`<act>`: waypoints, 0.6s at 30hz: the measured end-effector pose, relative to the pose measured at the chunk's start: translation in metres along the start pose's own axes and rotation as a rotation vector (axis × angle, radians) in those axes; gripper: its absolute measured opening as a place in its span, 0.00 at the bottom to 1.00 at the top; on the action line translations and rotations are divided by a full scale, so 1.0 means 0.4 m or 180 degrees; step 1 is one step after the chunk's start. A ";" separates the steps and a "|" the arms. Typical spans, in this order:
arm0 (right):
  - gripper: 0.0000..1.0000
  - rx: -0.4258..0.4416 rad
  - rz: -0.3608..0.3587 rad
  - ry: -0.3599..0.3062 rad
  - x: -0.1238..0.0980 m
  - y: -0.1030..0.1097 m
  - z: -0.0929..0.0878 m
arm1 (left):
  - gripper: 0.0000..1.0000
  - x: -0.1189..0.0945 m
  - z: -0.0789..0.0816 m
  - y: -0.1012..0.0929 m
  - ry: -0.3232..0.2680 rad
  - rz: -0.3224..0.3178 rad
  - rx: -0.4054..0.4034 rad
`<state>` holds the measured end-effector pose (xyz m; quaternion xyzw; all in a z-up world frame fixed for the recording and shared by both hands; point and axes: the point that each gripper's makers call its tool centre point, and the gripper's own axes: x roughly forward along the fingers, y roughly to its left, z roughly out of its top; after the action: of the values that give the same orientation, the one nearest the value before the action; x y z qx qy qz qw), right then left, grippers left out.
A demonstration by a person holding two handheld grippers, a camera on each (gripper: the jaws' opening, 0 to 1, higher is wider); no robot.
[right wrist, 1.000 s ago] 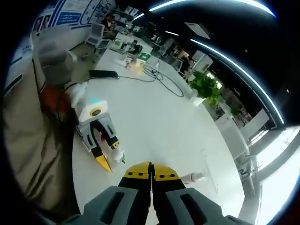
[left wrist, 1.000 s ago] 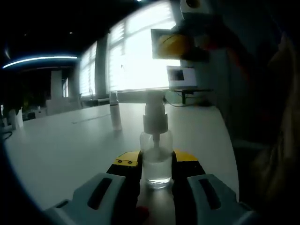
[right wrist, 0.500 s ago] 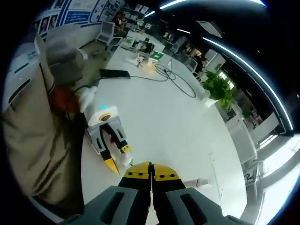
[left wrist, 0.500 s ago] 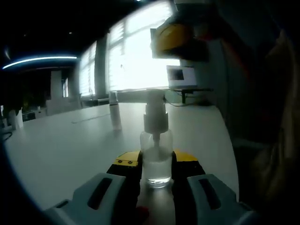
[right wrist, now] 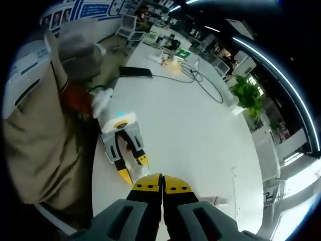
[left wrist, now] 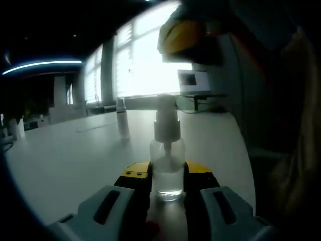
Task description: Clamp pump bottle remove cover press pump head put on cover
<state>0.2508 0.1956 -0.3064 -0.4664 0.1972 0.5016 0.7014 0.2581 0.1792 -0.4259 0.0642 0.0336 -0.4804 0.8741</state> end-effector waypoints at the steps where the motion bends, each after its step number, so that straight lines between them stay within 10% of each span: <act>1: 0.00 -0.0009 0.0015 0.0016 0.002 0.001 0.000 | 0.16 0.000 0.000 0.000 0.0001 -0.0003 0.0001; 18: 0.00 -0.0210 0.0370 0.0183 0.038 0.038 0.000 | 0.16 0.001 -0.002 -0.003 0.0023 -0.0004 -0.0002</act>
<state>0.2437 0.2044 -0.3245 -0.4912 0.2273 0.5341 0.6494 0.2574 0.1783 -0.4268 0.0657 0.0369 -0.4806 0.8737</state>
